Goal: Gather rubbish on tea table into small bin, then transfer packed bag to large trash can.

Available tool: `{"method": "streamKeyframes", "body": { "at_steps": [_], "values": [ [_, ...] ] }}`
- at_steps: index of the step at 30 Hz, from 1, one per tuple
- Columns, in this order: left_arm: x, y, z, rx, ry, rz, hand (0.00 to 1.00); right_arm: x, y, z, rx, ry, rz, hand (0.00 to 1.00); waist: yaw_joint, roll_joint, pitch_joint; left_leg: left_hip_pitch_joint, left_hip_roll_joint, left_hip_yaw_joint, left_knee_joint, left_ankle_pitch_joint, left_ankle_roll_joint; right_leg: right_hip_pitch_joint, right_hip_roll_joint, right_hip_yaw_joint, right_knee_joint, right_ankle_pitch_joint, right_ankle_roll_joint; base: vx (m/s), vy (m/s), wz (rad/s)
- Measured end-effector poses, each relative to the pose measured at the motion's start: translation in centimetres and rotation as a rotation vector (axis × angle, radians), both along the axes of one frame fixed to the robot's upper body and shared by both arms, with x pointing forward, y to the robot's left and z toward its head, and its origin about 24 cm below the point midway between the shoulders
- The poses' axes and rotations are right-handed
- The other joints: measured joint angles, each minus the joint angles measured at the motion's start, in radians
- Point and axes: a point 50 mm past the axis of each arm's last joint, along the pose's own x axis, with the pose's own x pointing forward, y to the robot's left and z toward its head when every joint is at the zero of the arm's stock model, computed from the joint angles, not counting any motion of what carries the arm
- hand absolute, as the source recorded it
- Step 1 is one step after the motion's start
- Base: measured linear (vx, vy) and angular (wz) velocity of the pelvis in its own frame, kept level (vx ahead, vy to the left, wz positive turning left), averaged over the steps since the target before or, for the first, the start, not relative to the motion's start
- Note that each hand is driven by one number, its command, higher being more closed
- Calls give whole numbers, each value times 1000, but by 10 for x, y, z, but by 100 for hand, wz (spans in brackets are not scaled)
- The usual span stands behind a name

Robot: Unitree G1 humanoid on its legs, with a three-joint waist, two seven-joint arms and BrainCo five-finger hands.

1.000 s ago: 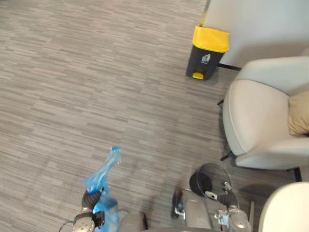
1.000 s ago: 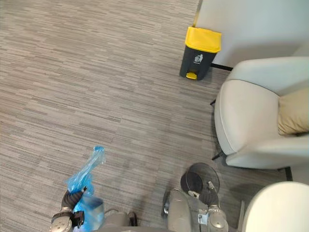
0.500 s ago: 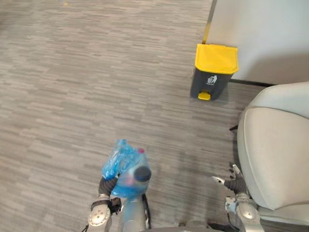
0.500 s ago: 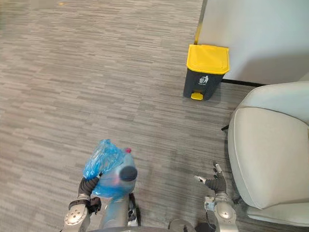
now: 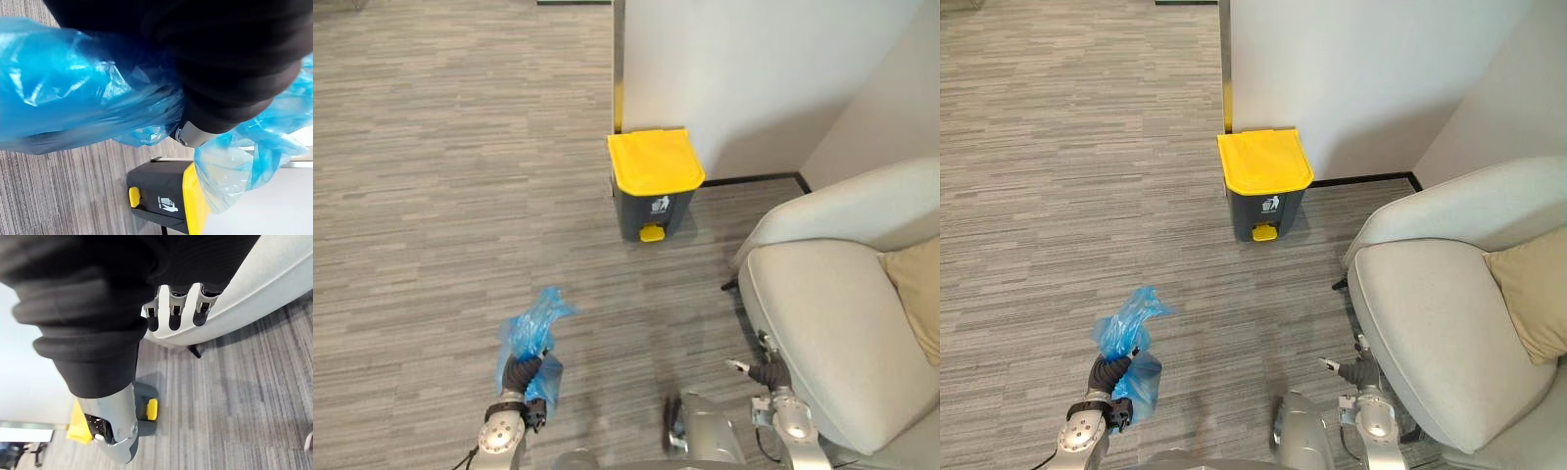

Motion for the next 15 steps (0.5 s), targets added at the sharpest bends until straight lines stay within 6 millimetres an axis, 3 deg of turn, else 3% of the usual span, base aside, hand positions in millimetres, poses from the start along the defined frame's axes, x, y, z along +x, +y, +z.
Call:
{"method": "streamKeyframes", "body": {
  "at_steps": [1, 2, 3, 5, 6, 7, 10, 11, 12, 13, 14, 15],
  "values": [
    [0, -1, -2, -4, 7, 8, 100, -3, -3, -2, -13, 18, 0, 0, -6, 0, -5, 5, 6, -23, 19, 0, -1, 11, 12, 3, 19, 5, -13, 617, -140, 28],
    [1, -3, -3, -14, 8, 15, 100, -5, -7, -3, -30, 39, 6, 0, 7, 26, 2, 3, 36, -42, 67, 16, -28, 18, 18, -18, 50, -7, -28, 623, -153, 7],
    [0, -8, -5, -33, 9, 21, 100, -2, -9, 0, -44, 26, 13, 0, 8, 45, 15, -62, 59, -87, 264, 80, -66, 65, 29, -44, 62, -59, -44, 727, -221, -10],
    [-2, -18, -7, -75, 8, 38, 100, 1, -13, 8, -67, -5, 22, 0, 16, 82, 33, -160, 110, -123, 553, 232, -48, 173, 52, -45, 16, -87, -62, 584, -147, -11],
    [-6, -26, -9, -101, 12, 34, 100, 4, -13, 13, -72, -33, 19, 0, 36, 90, 35, -239, 142, -124, 744, 201, -45, 271, 78, -29, -44, -108, -65, 546, -11, -35],
    [-4, -31, -8, -110, 5, 23, 100, 7, -11, 16, -65, -55, 10, 0, 52, 87, 35, -298, 140, -122, 801, 151, -34, 335, 80, -15, -88, -115, -67, 515, -9, -39],
    [1, -34, -2, -118, -29, -3, 100, 15, -8, 25, -57, -112, -1, 0, 82, 66, 38, -437, 128, -53, 722, 71, -1, 437, 62, 12, -171, -149, -52, 463, 24, -33],
    [2, -36, -2, -123, -31, -10, 100, 16, -9, 26, -60, -115, -5, 0, 91, 62, 40, -484, 111, -38, 609, 62, 5, 461, 47, 26, -183, -171, -32, 332, 121, -26],
    [1, -38, -2, -126, -27, -16, 100, 16, -10, 26, -63, -116, -9, 0, 91, 61, 41, -503, 76, -35, 415, 73, -1, 494, 27, 36, -185, -204, -4, 511, 214, -26],
    [0, -38, -3, -127, -22, -17, 100, 15, -12, 25, -65, -108, -14, 0, 91, 62, 40, -502, 63, -38, 333, 91, -17, 507, 19, 40, -185, -219, 8, 426, 224, -31],
    [-5, -39, -6, -129, -5, -15, 100, 10, -15, 19, -63, -76, -30, 0, 96, 72, 30, -480, 44, -48, 198, 245, 5, 529, 13, 63, -179, -252, 37, 577, 298, -41],
    [-8, -36, -9, -123, 12, -10, 100, 6, -10, 8, -37, -24, -35, 0, 107, 40, 7, -455, 1, -22, 192, 240, 40, 542, -23, 99, -188, -261, 47, 513, 255, -34]
  ]
}}
